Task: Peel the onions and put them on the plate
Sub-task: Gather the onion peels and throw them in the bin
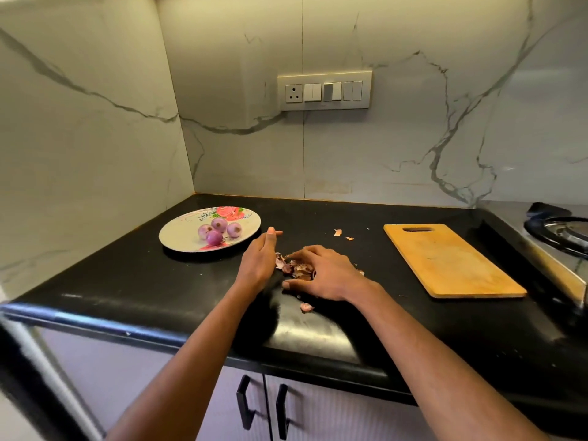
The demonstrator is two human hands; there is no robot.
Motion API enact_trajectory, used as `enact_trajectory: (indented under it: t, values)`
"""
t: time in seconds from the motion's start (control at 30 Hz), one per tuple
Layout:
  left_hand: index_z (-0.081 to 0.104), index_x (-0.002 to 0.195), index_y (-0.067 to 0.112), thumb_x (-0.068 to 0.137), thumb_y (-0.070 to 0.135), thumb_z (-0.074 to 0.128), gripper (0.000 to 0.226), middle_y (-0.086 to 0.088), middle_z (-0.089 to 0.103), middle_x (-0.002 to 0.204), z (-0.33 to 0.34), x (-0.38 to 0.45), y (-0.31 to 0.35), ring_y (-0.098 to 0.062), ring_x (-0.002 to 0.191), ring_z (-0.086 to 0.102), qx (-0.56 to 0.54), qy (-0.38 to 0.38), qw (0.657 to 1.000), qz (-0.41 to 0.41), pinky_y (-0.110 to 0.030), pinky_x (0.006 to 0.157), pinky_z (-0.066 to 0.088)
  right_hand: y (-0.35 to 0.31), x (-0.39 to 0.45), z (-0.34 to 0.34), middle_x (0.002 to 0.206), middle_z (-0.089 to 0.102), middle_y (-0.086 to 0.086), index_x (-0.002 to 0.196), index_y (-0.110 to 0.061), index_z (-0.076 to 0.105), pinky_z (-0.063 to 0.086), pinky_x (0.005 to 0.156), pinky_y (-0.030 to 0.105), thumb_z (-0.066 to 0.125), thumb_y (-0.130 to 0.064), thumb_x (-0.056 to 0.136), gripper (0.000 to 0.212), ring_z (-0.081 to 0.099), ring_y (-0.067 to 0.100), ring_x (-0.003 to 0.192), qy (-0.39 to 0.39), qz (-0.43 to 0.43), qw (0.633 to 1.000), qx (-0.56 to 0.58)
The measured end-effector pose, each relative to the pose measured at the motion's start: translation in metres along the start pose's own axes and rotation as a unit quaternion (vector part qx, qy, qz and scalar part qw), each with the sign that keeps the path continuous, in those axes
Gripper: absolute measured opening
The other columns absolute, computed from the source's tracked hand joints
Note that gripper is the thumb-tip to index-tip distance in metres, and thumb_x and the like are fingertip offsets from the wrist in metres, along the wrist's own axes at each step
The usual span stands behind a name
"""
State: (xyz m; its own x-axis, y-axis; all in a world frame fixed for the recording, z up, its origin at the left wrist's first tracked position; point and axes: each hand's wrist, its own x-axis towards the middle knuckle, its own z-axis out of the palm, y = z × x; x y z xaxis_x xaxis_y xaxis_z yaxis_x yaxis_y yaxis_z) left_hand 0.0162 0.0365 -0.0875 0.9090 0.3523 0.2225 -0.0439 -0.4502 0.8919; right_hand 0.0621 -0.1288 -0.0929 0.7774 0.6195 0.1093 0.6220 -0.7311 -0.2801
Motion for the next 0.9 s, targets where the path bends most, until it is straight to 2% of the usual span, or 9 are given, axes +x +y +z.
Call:
enact_trajectory:
  t: [0.13,0.23,0.33,0.47,0.57,0.7,0.83,0.9]
  values:
    - [0.06,0.135,0.019,0.108,0.045,0.025,0.052,-0.005,0.056,0.143,-0.005,-0.006,-0.001,-0.016,0.13,0.049,0.012,-0.003,1.0,0.011,-0.026,0.1,0.033,0.0,0.002,0.002,0.129,0.052,-0.005,0.127,-0.039,0.053,0.043,0.099,0.044,0.05,-0.061,0.094,0.039,0.048,0.025,0.117,0.06,-0.015,0.997,-0.046]
    - [0.061,0.135,0.016,0.109,0.042,0.026,0.051,-0.004,0.058,0.14,-0.007,-0.011,0.002,-0.008,0.118,0.049,0.023,-0.002,1.0,0.021,-0.024,0.095,0.032,0.003,0.003,0.004,0.116,0.055,-0.004,0.121,-0.029,0.058,0.047,0.091,0.037,0.057,-0.044,0.096,0.029,0.053,0.023,0.108,0.082,-0.034,0.996,-0.015]
    - [0.061,0.134,0.015,0.109,0.04,0.027,0.05,-0.005,0.058,0.138,-0.005,-0.011,0.004,-0.007,0.114,0.047,0.036,-0.007,0.999,0.029,-0.023,0.093,0.031,0.002,0.002,-0.001,0.106,0.056,-0.001,0.114,-0.021,0.061,0.043,0.082,0.03,0.06,-0.033,0.096,0.022,0.057,0.021,0.1,0.101,-0.041,0.994,0.0]
    - [0.06,0.135,0.014,0.109,0.04,0.026,0.05,-0.005,0.058,0.139,-0.001,-0.008,0.008,-0.006,0.116,0.046,0.045,-0.021,0.998,0.038,-0.024,0.094,0.032,0.0,0.004,-0.005,0.101,0.057,-0.001,0.111,-0.02,0.062,0.045,0.081,0.029,0.064,-0.03,0.095,0.019,0.057,0.018,0.094,0.111,-0.022,0.993,0.027]
    - [0.061,0.135,0.015,0.109,0.041,0.027,0.05,-0.005,0.058,0.14,0.0,-0.006,0.01,-0.008,0.12,0.047,0.041,-0.023,0.998,0.038,-0.024,0.095,0.032,-0.001,0.011,-0.008,0.092,0.057,-0.002,0.097,-0.023,0.063,0.048,0.076,0.032,0.066,-0.029,0.094,0.008,0.057,0.017,0.085,0.132,0.003,0.987,0.089]
    - [0.06,0.135,0.014,0.109,0.041,0.028,0.05,-0.005,0.058,0.138,-0.003,-0.005,0.01,-0.006,0.115,0.047,0.038,-0.022,0.999,0.032,-0.024,0.094,0.033,-0.003,0.018,-0.011,0.085,0.064,0.0,0.088,-0.019,0.065,0.045,0.074,0.033,0.067,-0.028,0.093,0.011,0.059,0.017,0.08,0.161,0.031,0.976,0.141]
    - [0.06,0.136,0.013,0.109,0.041,0.028,0.051,-0.006,0.06,0.137,-0.009,-0.007,0.005,-0.008,0.116,0.05,0.037,-0.01,0.999,0.022,-0.023,0.093,0.032,-0.009,0.023,-0.015,0.078,0.068,-0.002,0.09,-0.018,0.069,0.04,0.057,0.017,0.067,-0.031,0.093,0.013,0.058,0.011,0.069,0.203,0.056,0.957,0.202]
    - [0.06,0.136,0.012,0.109,0.04,0.028,0.05,-0.006,0.059,0.139,-0.014,-0.01,0.002,-0.011,0.121,0.051,0.036,-0.003,0.999,0.017,-0.022,0.094,0.033,-0.015,0.026,-0.015,0.077,0.068,-0.003,0.09,-0.019,0.07,0.041,0.055,0.016,0.068,-0.031,0.092,0.012,0.059,0.009,0.067,0.198,0.068,0.951,0.228]
